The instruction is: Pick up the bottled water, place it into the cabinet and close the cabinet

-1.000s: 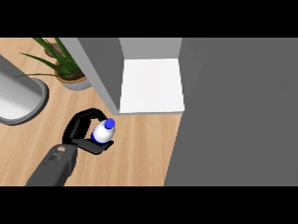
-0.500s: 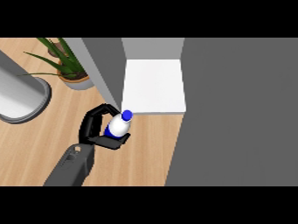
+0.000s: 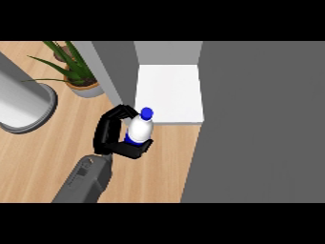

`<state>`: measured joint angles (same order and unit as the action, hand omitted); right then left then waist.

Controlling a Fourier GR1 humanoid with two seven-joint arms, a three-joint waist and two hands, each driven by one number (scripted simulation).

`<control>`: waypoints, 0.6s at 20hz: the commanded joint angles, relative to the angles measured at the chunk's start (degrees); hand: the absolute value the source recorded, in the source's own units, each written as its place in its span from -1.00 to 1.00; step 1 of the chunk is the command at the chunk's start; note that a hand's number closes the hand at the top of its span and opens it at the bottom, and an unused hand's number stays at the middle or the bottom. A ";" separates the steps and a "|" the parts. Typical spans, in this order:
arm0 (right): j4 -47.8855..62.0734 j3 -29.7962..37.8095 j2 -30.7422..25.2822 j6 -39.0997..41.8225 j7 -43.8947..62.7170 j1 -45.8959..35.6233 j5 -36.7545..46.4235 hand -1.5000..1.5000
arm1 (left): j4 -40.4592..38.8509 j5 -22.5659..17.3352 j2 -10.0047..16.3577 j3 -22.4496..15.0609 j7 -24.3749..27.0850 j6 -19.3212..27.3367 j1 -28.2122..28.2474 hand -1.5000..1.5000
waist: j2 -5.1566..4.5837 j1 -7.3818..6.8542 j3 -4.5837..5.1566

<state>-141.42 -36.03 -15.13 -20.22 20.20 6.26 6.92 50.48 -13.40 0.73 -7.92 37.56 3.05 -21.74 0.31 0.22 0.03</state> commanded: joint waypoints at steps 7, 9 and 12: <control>-8.75 -1.29 -2.61 -0.78 1.47 4.13 3.16 -1.00 | 10.40 -8.65 -0.72 -12.93 -12.20 16.66 -8.68 1.00 | -0.01 1.15 -0.03; -5.60 -1.10 -1.06 -0.60 2.86 0.60 4.35 -1.00 | 7.17 -9.22 -0.72 -14.12 -10.79 19.01 -11.33 1.00 | -0.25 0.82 0.01; -7.03 -0.47 -3.43 -0.18 -0.73 4.37 2.57 -1.00 | 6.91 -8.01 -0.73 -14.44 -14.73 22.17 -14.08 1.00 | -0.23 1.00 -0.03</control>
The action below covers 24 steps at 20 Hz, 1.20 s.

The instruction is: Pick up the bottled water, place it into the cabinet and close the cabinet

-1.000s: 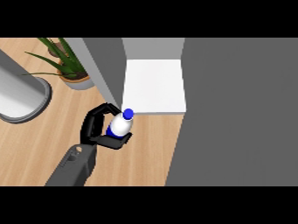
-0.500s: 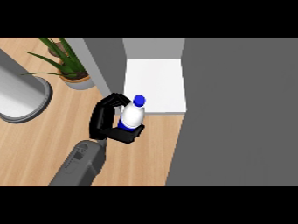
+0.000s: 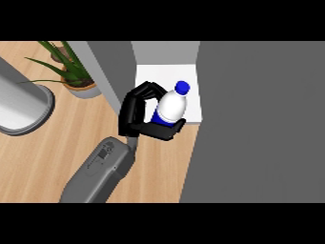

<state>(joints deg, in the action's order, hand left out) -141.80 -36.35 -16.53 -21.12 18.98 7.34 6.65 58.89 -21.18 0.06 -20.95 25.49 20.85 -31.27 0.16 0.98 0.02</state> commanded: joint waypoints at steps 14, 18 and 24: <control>-4.29 -0.10 -1.64 1.12 -4.33 5.83 -0.11 -1.00 | -24.76 -11.79 -0.06 1.29 2.85 7.11 -17.35 1.00 | -0.48 1.26 0.01; -4.50 4.22 -4.28 2.97 -5.82 6.88 -3.11 -1.00 | -30.84 -10.30 -0.06 2.54 3.20 10.34 -22.90 1.00 | -0.59 1.29 -0.02; -4.03 2.73 -4.63 3.94 -10.38 10.05 -5.17 -1.00 | -36.84 -13.89 -0.06 -0.29 7.25 14.18 -24.44 1.00 | -0.97 3.10 -0.02</control>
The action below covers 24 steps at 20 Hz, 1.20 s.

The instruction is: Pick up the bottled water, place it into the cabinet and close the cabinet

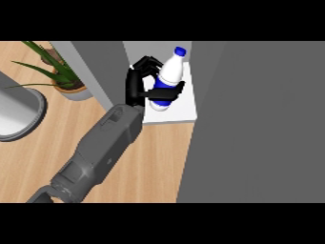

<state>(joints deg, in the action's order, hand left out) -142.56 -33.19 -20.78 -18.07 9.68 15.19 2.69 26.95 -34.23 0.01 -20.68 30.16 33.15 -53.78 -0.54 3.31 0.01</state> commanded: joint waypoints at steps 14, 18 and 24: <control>-5.21 1.56 -1.07 2.38 -0.52 2.63 -2.18 -1.00 | -18.65 2.60 0.00 2.04 6.70 1.88 -9.98 -1.00 | -0.63 0.60 0.07; -4.59 3.51 -2.02 4.02 -2.33 2.61 -4.35 -1.00 | -17.90 0.71 -0.01 3.57 7.99 1.41 -9.48 -1.00 | -0.89 1.73 0.05; -4.17 4.12 -2.69 5.40 -1.84 2.35 -4.51 -1.00 | -19.28 -0.25 0.01 5.75 10.58 -0.89 -9.27 -1.00 | -1.25 2.34 0.09</control>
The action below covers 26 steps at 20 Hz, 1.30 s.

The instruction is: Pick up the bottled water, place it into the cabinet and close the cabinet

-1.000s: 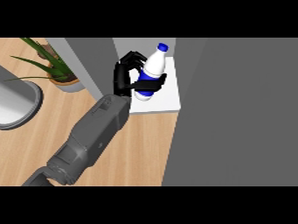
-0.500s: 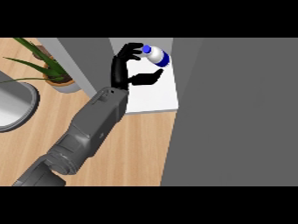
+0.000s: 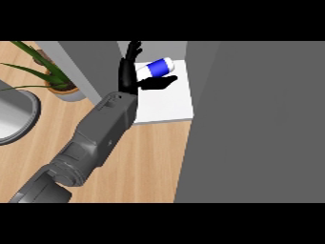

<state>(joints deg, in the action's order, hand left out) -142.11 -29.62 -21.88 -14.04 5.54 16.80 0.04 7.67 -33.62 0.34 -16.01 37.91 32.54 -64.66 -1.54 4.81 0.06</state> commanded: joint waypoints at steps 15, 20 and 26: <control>-1.59 -0.64 1.69 0.35 0.03 0.84 -0.79 -1.00 | 5.26 -1.07 -0.33 0.87 3.47 -18.03 -0.83 -1.00 | 0.47 0.22 -0.01; -4.24 4.01 -0.80 2.02 -0.74 5.16 -3.26 -1.00 | 5.99 -1.06 -0.33 2.54 2.82 -24.12 -0.57 -1.00 | 1.18 -2.61 -0.09; -4.75 -1.05 1.38 0.24 4.08 1.35 2.81 -1.00 | 19.12 -6.75 -0.34 -3.07 -2.69 -21.41 5.21 -1.00 | 1.63 -2.95 -0.02</control>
<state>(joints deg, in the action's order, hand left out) -142.27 -28.47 -20.98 -13.20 6.17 18.31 -0.28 20.59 -37.45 0.03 -16.12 37.36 10.58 -62.36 -0.07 1.96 0.01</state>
